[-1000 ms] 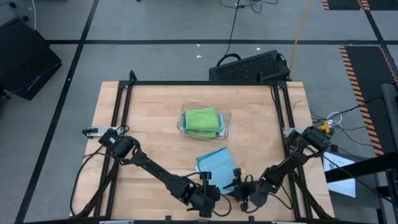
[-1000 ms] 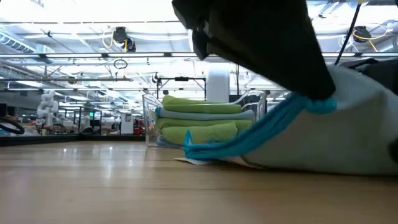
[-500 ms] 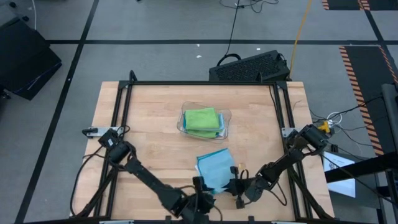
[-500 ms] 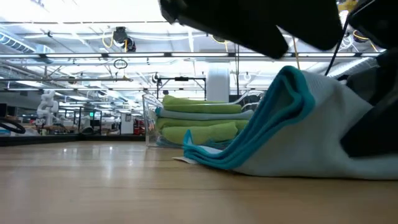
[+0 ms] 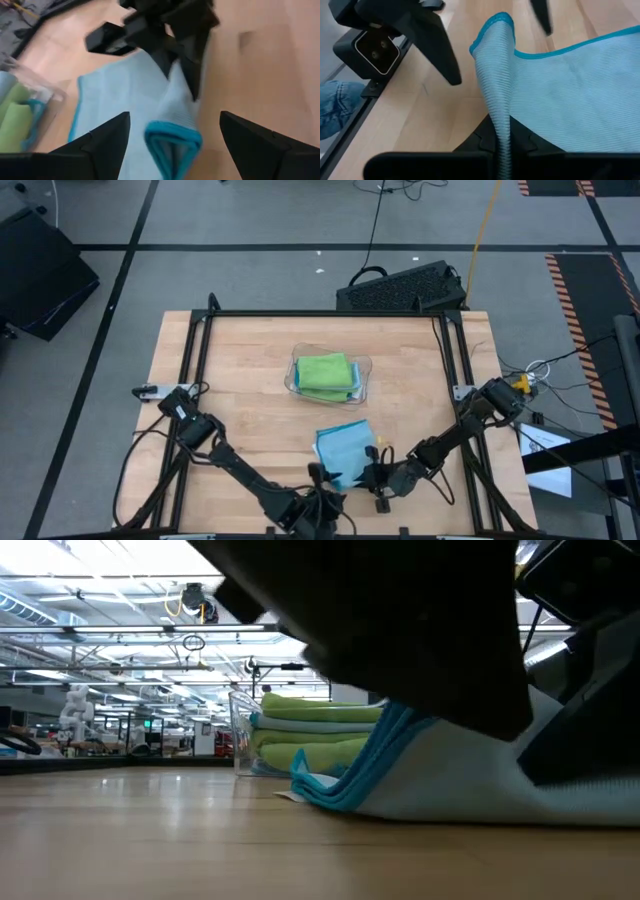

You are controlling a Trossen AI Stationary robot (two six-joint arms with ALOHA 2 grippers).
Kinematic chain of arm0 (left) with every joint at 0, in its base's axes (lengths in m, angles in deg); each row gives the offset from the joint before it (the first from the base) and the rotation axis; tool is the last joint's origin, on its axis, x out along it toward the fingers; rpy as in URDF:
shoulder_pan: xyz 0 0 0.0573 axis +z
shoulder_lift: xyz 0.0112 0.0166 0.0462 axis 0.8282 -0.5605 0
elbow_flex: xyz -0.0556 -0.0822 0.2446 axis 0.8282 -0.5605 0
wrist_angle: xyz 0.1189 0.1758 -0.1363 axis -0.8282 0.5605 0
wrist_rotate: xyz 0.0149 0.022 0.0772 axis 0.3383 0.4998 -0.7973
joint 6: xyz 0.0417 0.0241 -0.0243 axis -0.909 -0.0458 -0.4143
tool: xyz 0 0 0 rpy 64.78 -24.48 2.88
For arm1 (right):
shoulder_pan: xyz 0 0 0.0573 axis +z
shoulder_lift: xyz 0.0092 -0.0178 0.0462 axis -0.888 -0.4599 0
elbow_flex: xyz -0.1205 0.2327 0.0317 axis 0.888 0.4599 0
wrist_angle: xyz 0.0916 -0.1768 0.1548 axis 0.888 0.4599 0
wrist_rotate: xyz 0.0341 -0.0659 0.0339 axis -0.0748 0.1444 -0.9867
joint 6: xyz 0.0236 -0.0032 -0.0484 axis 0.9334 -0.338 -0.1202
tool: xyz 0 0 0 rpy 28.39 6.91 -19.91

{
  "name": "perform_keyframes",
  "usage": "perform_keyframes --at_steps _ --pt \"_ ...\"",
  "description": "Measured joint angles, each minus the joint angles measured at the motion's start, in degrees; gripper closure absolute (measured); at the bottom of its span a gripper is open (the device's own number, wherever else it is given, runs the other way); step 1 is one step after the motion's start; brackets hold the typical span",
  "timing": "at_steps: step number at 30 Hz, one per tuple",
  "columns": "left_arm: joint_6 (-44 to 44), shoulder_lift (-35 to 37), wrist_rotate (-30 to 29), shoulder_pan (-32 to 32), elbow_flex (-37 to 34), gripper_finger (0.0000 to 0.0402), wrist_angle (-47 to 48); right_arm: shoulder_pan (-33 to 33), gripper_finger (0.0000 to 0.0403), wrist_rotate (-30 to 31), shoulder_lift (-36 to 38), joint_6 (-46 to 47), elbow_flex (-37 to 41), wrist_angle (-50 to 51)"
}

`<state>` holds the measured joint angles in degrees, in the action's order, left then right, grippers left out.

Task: Fold microfiber towels
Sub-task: Fold the blue microfiber cloth

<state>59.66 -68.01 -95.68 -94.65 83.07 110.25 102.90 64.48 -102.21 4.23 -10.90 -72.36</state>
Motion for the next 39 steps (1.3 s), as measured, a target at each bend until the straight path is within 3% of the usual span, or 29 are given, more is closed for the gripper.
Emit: perform_keyframes --at_steps 3,6,11,15,16,20,25,30,36,39 --pt "-0.7 0.0 -0.8 0.4 0.0 0.0094 0.3 0.0 0.0395 -0.1 0.0 0.0 0.0 -0.1" --pt "-2.3 0.0 1.0 0.8 0.0 0.0128 0.6 -0.2 0.0395 -1.1 0.0 0.1 0.0 -0.2" --pt "-1.8 0.0 6.0 1.9 0.0 0.0256 2.6 -0.6 0.0395 -2.3 0.8 -0.2 0.0 -0.1" --pt "0.0 0.0 5.7 2.5 0.0 0.0372 2.1 -0.9 0.0394 -2.9 2.4 -1.7 0.0 0.8" --pt "0.0 0.0 5.4 2.5 0.0 0.0385 2.1 -0.8 0.0390 -2.9 2.9 -2.1 0.0 1.3" --pt "1.0 0.0 4.8 2.2 0.0 0.0387 2.3 0.9 0.0352 -2.8 6.8 -4.4 0.5 7.5" --pt "3.4 0.0 3.8 2.2 0.0 0.0393 2.5 5.4 0.0269 0.7 12.9 -5.5 1.2 20.3" --pt "4.2 0.0 3.2 2.1 0.0 0.0395 2.2 12.2 0.0205 3.8 14.9 -5.2 3.8 20.3" --pt "4.9 0.0 2.5 2.1 0.0 0.0391 0.2 18.2 0.0189 15.6 14.6 0.6 6.3 20.8" --pt "5.0 0.0 2.5 2.1 0.0 0.0396 -0.3 19.2 0.0195 16.7 14.6 2.6 7.1 20.1"
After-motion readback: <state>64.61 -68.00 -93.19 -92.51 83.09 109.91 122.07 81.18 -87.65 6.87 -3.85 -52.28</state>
